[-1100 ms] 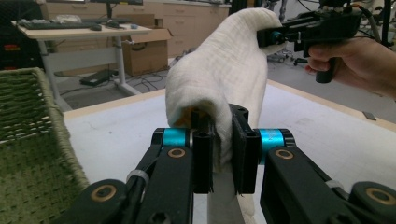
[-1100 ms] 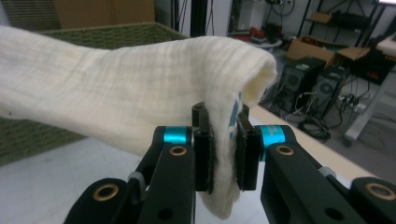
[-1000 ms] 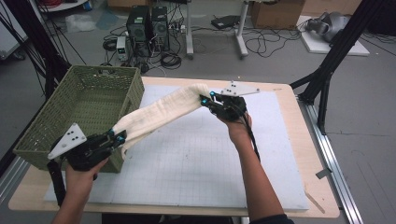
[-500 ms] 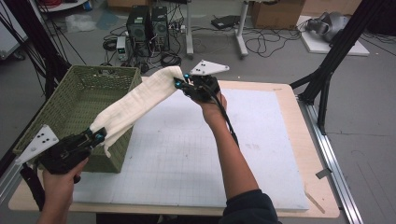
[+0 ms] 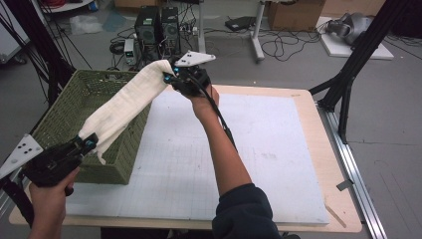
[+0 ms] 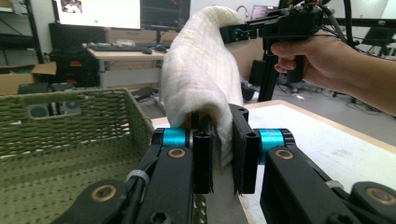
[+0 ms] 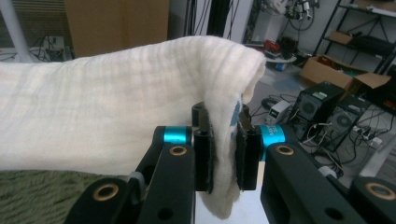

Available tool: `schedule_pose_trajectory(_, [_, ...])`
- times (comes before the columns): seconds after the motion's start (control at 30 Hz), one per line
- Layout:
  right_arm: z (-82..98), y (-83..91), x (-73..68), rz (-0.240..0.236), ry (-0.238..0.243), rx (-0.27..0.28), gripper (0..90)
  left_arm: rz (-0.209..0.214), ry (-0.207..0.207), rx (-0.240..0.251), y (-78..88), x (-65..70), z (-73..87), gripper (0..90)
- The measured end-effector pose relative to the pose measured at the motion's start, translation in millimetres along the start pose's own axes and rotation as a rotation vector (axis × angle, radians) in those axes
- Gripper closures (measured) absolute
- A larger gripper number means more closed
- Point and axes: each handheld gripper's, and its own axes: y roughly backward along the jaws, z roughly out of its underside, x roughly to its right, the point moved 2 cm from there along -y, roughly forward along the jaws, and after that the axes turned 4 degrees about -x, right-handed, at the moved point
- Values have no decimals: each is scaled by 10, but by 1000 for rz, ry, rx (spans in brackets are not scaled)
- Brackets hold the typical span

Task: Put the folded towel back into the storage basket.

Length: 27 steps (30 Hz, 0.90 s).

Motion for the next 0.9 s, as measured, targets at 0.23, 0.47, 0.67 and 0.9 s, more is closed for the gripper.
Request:
schedule_pose_trajectory(0.23, [-223,-337,-96,-19,13,-4,806,-43,2,11,108,-111,-18,807])
schedule_pose_trajectory(0.47, [-347,-606,-190,-35,9,-3,806,-90,11,15,200,-225,-5,807])
schedule_pose_trajectory(0.67, [-393,-881,-268,-40,13,-28,806,-137,9,-8,225,-303,45,806])
schedule_pose_trajectory(0.9, [-388,-1227,-375,-57,-7,-53,807,-199,33,-43,253,-422,120,799])
